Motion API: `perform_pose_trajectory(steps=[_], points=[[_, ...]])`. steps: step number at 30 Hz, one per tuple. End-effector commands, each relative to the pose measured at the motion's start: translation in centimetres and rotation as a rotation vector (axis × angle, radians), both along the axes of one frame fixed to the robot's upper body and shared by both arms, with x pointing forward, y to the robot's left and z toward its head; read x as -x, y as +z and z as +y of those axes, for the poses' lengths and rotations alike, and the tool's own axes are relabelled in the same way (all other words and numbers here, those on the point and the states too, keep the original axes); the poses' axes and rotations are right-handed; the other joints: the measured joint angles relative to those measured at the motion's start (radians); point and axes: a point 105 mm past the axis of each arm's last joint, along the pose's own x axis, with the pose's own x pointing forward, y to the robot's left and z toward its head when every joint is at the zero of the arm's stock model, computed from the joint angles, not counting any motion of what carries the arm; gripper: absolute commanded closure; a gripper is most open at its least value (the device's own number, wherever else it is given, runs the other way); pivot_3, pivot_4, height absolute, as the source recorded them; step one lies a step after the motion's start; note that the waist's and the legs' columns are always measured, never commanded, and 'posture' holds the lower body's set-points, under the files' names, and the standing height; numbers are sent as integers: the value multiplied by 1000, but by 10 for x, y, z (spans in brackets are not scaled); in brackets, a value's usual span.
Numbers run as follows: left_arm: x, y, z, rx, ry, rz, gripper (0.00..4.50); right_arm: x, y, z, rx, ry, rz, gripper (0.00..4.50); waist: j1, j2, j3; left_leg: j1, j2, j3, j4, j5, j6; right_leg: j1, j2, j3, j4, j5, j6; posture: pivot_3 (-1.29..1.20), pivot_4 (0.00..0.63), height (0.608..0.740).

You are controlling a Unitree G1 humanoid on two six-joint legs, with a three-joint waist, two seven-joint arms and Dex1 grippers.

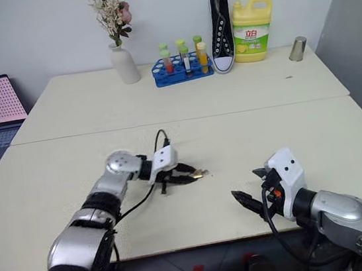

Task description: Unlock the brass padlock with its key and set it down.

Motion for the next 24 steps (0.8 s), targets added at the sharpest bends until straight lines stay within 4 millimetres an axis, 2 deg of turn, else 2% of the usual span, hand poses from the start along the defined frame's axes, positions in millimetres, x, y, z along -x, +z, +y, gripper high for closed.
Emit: perform_pose_trajectory(steps=[1, 6, 11, 16, 24], points=[[16, -15, 27, -68, 48, 74, 3548, 0, 8, 7, -21, 41, -40, 234, -1, 0, 0, 0, 0, 0, 0, 0, 0, 0, 0, 0, 0, 0, 0, 0, 150, 740], [35, -19, 28, -43, 92, 114, 3548, -3, 8, 12, -23, 81, -33, 234, 1, 0, 0, 0, 2, 0, -1, 0, 0, 0, 1, 1, 0, 0, 0, 0, 150, 740], [32, -19, 26, -47, 156, 106, 3548, -6, 8, 13, -19, 92, -32, 234, 10, 0, 0, 0, 1, 1, 0, 0, 0, 0, 0, 1, -1, 0, 0, 0, 150, 740], [39, -3, 21, 6, 127, 69, 1925, -6, 8, 14, -21, 99, -32, 234, 12, 0, 0, 0, 1, 1, -1, 0, 0, 0, 0, 1, -1, 0, 0, 0, 150, 740], [40, -6, 14, -1, 121, 68, 1925, -3, 6, 16, -18, 116, -23, 234, 23, 0, 0, -1, 0, 1, -1, 0, 0, -1, 0, 1, -1, 0, 0, 0, 150, 740]])
